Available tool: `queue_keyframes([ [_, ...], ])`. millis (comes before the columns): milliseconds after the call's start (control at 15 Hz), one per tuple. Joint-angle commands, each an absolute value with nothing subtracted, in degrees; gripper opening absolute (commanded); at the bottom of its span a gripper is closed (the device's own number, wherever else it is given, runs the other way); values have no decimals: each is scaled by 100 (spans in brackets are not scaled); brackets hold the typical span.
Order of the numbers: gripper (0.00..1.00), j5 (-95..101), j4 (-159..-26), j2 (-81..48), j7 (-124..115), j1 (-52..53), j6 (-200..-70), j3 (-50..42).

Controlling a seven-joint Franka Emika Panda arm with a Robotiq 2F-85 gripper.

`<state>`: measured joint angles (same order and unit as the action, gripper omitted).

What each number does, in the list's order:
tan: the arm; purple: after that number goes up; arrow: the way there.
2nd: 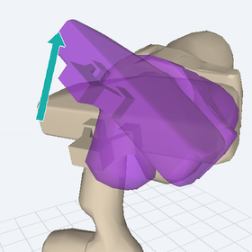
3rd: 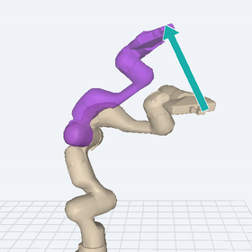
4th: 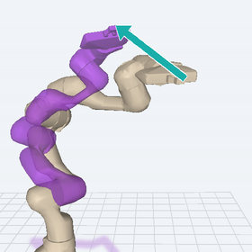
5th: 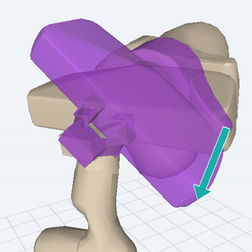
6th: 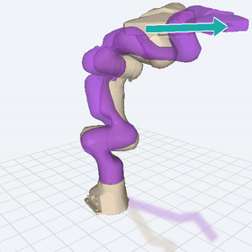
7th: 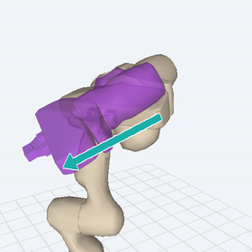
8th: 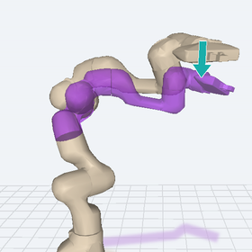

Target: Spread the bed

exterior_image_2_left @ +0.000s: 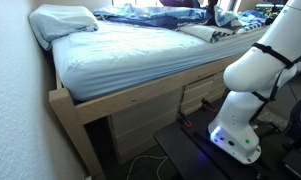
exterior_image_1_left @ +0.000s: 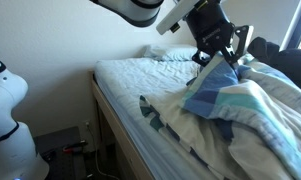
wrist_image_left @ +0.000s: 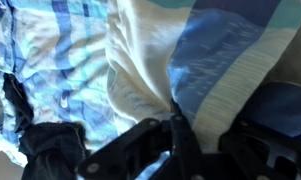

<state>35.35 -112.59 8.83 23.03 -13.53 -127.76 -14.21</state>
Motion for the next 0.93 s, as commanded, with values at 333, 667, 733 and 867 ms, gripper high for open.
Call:
queue_keyframes([
  [333, 3, 2516, -11618, 1768, 2984, -736, -11825, -1041],
  [667, 3, 2097, -11663, 1963, 3108, -400, -11499, -862],
  [733, 3, 2013, -11661, 1989, 3123, -325, -11452, -825],
  [867, 3, 1818, -11627, 2004, 3202, -172, -11367, -770],
])
